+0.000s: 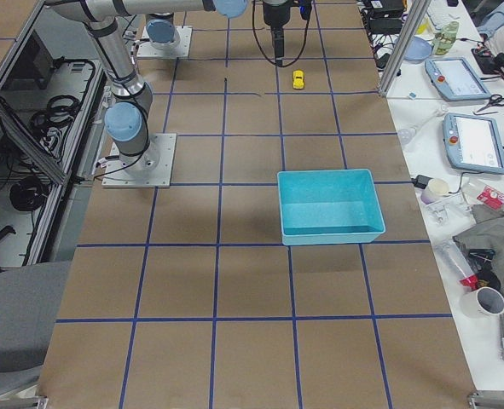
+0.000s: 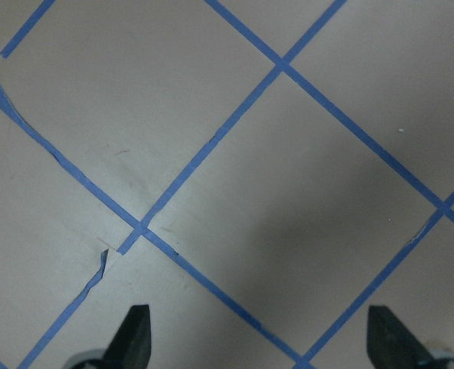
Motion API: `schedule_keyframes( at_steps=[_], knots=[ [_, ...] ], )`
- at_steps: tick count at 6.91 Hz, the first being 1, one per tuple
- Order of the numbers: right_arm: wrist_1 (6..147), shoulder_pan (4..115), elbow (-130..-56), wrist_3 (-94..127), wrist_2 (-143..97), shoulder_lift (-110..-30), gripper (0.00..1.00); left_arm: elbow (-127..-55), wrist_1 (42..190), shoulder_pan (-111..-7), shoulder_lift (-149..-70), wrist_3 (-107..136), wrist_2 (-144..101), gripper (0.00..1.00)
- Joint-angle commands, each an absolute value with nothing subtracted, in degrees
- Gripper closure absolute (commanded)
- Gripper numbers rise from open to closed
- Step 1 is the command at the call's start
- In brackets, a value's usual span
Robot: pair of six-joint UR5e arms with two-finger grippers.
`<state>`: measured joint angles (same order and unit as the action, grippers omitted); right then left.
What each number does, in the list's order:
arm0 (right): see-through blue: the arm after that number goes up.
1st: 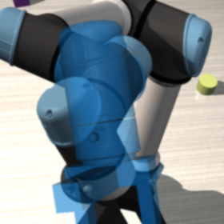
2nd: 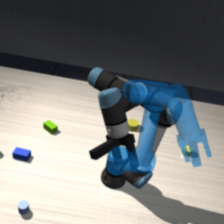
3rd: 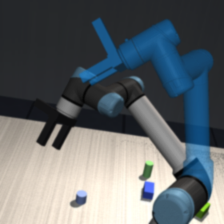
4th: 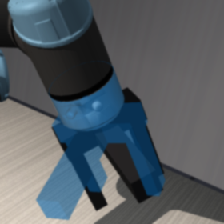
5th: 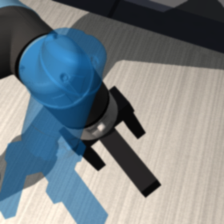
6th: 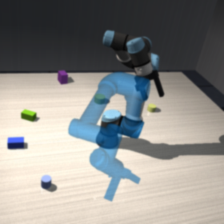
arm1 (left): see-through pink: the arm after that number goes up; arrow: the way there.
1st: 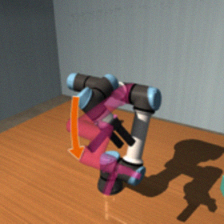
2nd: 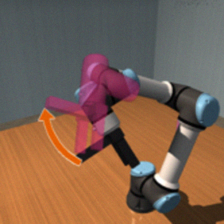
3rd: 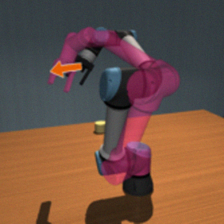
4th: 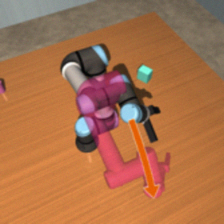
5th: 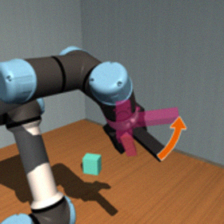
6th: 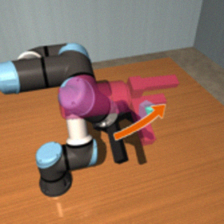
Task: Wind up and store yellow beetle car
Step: 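Reach the right gripper over the yellow toy car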
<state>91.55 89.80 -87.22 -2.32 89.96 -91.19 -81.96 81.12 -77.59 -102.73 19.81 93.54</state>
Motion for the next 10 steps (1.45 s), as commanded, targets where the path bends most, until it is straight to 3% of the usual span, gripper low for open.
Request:
schedule_keyframes(
  at_steps=[1,4,7,10],
  knots=[
    [89.1,92.4,-86.1,-2.4,88.6,-87.2,0.0,-80.0,88.0,-77.7,-99.1,7.3,91.9,0.0],
    [104.1,105.3,-81.8,-5.9,84.7,-72.4,0.0,-82.9,90.1,-78.3,-95.8,0.9,89.4,0.0],
    [118.0,107.8,-80.7,-42.0,78.7,-62.7,0.0,-84.5,91.9,-80.2,-94.1,0.5,92.6,0.0],
    [130.9,111.0,-80.9,-60.7,78.6,-52.4,0.0,-85.3,91.8,-80.9,-92.8,-2.1,92.2,0.0]
  ],
)
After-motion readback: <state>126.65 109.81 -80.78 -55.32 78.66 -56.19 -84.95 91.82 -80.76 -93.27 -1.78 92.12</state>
